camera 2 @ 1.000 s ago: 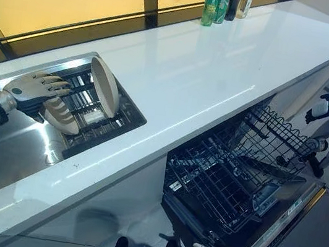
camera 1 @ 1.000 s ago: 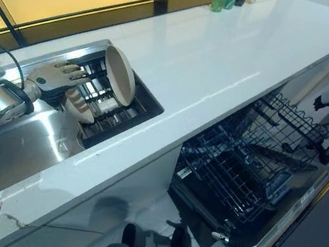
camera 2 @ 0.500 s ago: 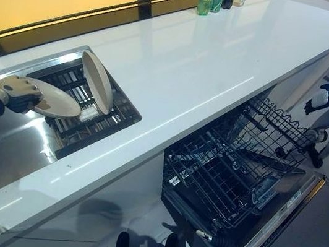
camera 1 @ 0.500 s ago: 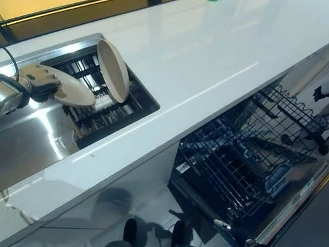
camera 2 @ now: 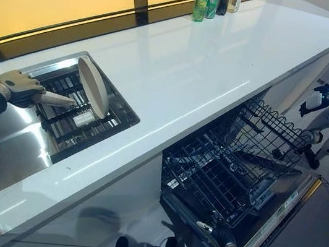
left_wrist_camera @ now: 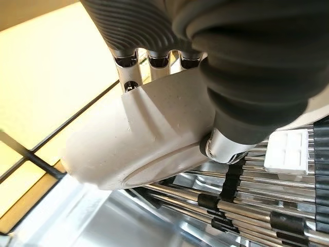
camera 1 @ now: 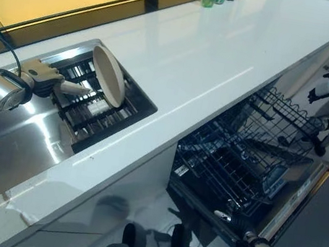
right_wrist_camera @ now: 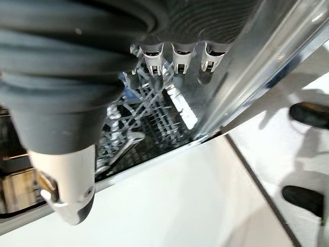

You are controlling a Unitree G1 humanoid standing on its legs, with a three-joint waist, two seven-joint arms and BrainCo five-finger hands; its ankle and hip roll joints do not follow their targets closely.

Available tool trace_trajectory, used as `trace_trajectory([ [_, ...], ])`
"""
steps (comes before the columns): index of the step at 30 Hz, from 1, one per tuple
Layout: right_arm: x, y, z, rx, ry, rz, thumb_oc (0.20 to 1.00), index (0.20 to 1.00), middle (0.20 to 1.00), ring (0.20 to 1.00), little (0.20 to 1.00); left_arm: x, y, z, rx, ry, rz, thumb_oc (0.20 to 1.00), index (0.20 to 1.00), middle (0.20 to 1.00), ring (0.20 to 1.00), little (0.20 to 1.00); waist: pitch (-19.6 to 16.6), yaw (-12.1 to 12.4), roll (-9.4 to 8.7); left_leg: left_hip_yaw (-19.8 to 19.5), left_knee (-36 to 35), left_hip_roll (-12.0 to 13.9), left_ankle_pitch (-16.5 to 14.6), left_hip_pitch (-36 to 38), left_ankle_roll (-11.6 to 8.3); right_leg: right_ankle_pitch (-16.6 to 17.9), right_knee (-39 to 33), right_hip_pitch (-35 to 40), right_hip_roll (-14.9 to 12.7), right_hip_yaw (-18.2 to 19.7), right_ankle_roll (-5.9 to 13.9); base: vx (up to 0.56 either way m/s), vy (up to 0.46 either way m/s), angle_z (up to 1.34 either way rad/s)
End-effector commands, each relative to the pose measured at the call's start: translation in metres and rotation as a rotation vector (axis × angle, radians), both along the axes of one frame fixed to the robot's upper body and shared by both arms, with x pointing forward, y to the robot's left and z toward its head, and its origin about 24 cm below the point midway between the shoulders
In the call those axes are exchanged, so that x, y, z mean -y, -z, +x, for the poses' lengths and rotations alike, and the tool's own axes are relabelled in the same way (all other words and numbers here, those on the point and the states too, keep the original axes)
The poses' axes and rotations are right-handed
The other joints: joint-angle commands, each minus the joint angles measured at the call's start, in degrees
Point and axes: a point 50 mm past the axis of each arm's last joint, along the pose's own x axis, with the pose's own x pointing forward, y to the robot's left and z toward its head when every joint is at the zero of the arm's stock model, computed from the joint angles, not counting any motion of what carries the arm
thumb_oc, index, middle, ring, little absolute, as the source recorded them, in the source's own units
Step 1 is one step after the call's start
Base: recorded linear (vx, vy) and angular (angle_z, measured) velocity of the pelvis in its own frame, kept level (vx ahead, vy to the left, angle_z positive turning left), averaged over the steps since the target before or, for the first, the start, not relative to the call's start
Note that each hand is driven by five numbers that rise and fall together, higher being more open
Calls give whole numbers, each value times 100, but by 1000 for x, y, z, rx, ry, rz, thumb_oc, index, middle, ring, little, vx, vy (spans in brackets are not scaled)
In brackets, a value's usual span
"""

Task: Pick up plates and place into dishwasher.

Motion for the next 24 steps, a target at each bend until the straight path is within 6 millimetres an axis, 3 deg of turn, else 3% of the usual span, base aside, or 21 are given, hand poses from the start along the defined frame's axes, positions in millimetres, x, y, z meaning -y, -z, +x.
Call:
trace_trajectory([
  [1, -6, -45, 31, 287, -14, 32, 1000, 1000, 1000, 1000, 1000, -1, -36, -6, 198, 49, -79, 200, 200, 200, 200, 200, -221, 92, 157, 97, 52, -547, -643, -32, 361, -715, 233, 196, -181, -142, 632, 6, -48, 3],
  [4, -16, -66, 40, 409, -28, 51, 1000, 1000, 1000, 1000, 1000, 2, -36, -12, 236, 67, -89, 200, 200, 200, 200, 200, -299, 115, 171, 76, 52, -547, -661, 22, 366, -730, 226, 259, -192, -152, 630, -6, -38, 4],
  [9, -25, -142, 59, 861, -31, -60, 1000, 1000, 1000, 1000, 1000, 9, -34, -26, 350, 120, -106, 200, 200, 200, 200, 200, -422, 235, 194, -15, 52, -554, -719, 132, 380, -776, 194, 396, -210, -182, 616, -41, -40, 2],
  [10, -25, -149, 60, 903, -31, -69, 1000, 1000, 1000, 1000, 1000, 8, -34, -28, 362, 117, -108, 200, 200, 200, 200, 200, -429, 239, 202, -19, 52, -552, -724, 142, 379, -779, 191, 409, -213, -187, 617, -41, -14, 5],
  [13, -24, -202, 66, 1176, -35, -152, 1000, 1000, 1000, 1000, 1000, 11, -39, -34, 456, 140, -111, 200, 200, 200, 200, 200, -496, 336, 202, -66, 52, -558, -751, 198, 387, -776, 146, 481, -226, -198, 621, -43, -11, 4],
  [20, -43, -309, 77, 1684, 6, -346, 1000, 1000, 1000, 1000, 1000, 60, -50, -36, 649, 406, -209, 200, 200, 200, 200, 200, -705, 664, 134, -212, 52, -586, -795, 257, 378, -828, 92, 622, -238, -291, 561, -9, -10, 4],
  [24, -58, -342, 83, 1838, 6, -476, 1000, 1000, 1000, 1000, 1000, 89, -63, -36, 694, 555, -266, 200, 200, 200, 200, 200, -802, 803, 46, -313, 67, -608, -811, 268, 368, -854, 86, 673, -251, -382, 537, 2, -43, 10],
])
